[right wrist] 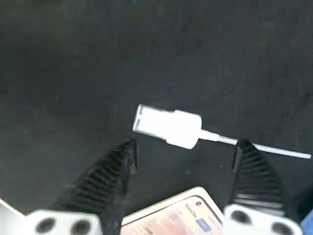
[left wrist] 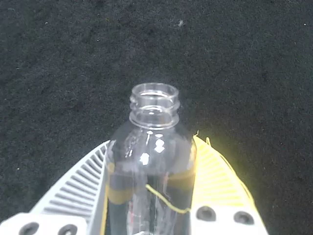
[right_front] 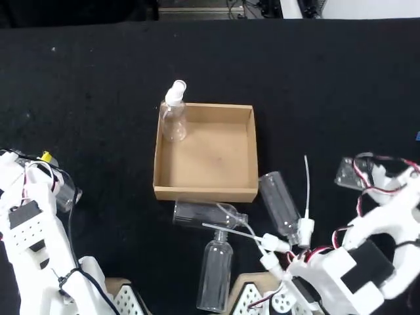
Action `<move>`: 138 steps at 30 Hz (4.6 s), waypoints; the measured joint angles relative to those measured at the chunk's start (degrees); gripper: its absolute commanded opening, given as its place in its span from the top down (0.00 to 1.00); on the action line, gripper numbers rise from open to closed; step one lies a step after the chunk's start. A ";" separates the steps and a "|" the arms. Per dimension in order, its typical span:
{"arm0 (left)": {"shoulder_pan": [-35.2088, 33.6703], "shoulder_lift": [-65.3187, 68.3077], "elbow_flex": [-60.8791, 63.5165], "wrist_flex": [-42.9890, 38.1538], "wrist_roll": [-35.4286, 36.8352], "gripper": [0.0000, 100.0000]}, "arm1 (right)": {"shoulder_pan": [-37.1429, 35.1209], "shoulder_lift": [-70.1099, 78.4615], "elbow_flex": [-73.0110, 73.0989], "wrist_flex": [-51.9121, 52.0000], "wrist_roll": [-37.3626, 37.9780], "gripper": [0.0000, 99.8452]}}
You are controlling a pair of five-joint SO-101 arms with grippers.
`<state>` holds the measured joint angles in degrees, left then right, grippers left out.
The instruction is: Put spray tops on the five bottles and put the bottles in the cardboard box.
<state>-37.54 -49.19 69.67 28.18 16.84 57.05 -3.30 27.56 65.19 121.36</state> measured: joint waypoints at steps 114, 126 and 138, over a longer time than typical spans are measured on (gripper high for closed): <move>0.97 0.00 0.00 0.00 0.00 0.97 | -11.34 5.01 3.16 -1.14 -70.07 0.87; 0.97 0.00 0.00 0.00 0.00 0.97 | -11.34 4.92 10.29 -8.18 -70.07 0.88; 1.05 0.00 0.00 0.00 0.00 0.97 | -11.34 -1.58 6.68 -4.40 -75.69 0.99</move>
<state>-36.48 -49.19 69.67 28.18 16.84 45.71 -4.88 34.24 60.79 45.67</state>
